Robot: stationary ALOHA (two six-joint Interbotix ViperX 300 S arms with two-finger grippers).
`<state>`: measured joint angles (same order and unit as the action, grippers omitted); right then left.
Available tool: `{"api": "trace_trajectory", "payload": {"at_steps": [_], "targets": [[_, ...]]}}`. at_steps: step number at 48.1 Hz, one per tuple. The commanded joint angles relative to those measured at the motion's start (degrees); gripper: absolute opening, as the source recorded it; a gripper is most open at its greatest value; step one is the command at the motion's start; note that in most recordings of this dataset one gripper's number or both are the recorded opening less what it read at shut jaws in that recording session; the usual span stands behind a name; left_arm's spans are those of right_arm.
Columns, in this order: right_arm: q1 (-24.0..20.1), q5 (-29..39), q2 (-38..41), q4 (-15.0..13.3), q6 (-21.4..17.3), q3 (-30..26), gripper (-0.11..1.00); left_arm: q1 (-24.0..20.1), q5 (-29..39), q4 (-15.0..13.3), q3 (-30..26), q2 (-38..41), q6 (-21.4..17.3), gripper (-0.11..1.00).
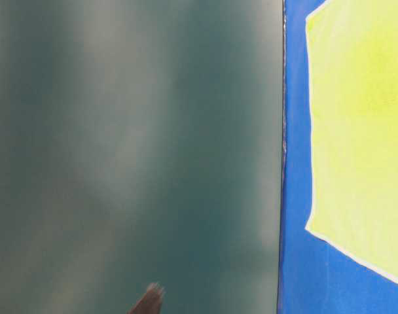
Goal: Fold the yellow towel.
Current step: 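Move both grippers to the towel's far corners and pinch them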
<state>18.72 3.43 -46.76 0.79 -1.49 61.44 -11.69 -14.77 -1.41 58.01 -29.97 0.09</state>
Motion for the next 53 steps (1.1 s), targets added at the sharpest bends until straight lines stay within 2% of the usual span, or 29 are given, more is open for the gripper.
{"api": "trace_trajectory", "payload": {"at_steps": [1, 4, 6, 9, 17, 19, 21, 34, 40, 53], "targets": [[4.2, 0.4, 3.3, 0.0, 0.0, -1.6, 0.01, -2.7, 0.9, -0.1, -3.4, 4.4, 0.0, 0.01], [7.2, 0.7, 6.3, -0.3, 0.1, -1.8, 0.01, -4.5, 1.2, -0.2, -4.6, 7.5, -0.1, 0.01], [9.4, 0.9, 9.2, -0.4, 0.1, -2.2, 0.02, -5.6, 1.2, -0.2, -5.2, 9.4, -0.2, 0.06], [11.5, 1.0, 12.7, -0.8, 0.2, -2.9, 0.12, -7.4, 1.0, -0.2, -6.0, 12.8, -0.4, 0.21], [15.5, 0.2, 22.8, -2.9, 0.3, -5.1, 0.60, -12.1, -2.0, -0.2, -7.3, 21.8, -0.4, 0.71], [16.2, -0.3, 25.1, -3.3, 0.3, -5.6, 0.62, -13.1, -3.3, -0.2, -7.5, 23.8, -0.4, 0.80], [16.9, -1.0, 27.6, -3.8, 0.3, -6.1, 0.60, -14.0, -4.6, -0.2, -7.8, 25.9, -0.4, 0.86], [19.1, -6.2, 40.6, -5.1, 0.4, -8.8, 0.58, -18.5, -9.0, -0.2, -12.0, 38.0, -0.4, 0.84], [19.9, -6.5, 43.9, -6.0, 0.4, -10.4, 0.58, -19.5, -9.5, -0.2, -14.7, 42.3, -0.4, 0.84], [22.7, -6.5, 48.7, -6.9, 0.5, -12.8, 0.57, -19.9, -9.3, -0.2, -18.4, 46.6, -0.5, 0.84]]}}
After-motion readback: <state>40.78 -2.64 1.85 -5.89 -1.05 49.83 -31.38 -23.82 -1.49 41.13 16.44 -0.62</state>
